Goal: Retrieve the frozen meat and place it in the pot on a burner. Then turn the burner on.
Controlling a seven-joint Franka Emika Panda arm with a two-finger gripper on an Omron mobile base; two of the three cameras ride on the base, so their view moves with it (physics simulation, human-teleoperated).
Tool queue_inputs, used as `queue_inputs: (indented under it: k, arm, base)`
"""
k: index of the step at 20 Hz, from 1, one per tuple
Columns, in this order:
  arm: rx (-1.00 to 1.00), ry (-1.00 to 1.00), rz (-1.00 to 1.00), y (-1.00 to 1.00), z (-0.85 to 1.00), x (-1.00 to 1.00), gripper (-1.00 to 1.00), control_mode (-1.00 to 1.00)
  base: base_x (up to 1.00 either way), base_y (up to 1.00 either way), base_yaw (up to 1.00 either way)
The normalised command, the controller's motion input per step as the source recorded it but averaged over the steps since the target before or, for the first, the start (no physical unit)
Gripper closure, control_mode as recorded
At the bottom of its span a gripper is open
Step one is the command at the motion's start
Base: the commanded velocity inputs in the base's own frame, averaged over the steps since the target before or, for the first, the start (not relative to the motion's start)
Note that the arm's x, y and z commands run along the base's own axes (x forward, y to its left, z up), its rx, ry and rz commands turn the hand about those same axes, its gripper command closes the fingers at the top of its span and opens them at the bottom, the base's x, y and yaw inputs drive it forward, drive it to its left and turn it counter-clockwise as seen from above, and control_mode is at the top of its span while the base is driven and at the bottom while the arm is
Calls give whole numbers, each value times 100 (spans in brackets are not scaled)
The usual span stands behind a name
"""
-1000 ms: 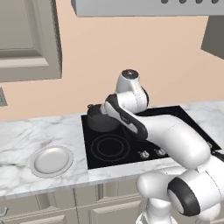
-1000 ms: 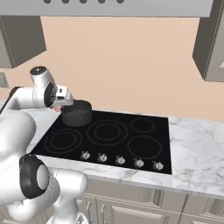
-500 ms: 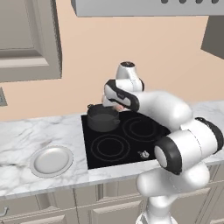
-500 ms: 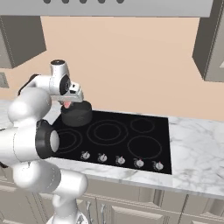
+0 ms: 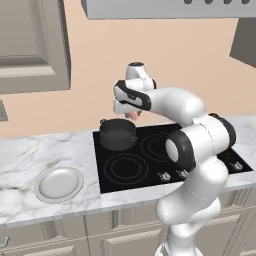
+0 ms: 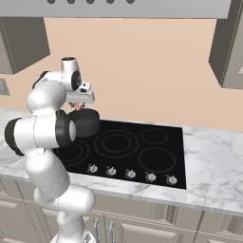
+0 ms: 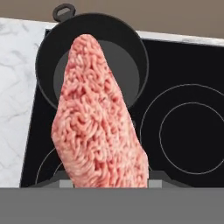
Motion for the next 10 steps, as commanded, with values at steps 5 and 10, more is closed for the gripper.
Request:
queue_inputs:
  k: [5, 10]
  arm:
    - [-5, 9, -3, 0, -17, 45, 100, -100]
    - [0, 13, -5, 0, -32, 32, 100, -100]
  base:
    - [0, 0, 0]
    - [0, 0, 0]
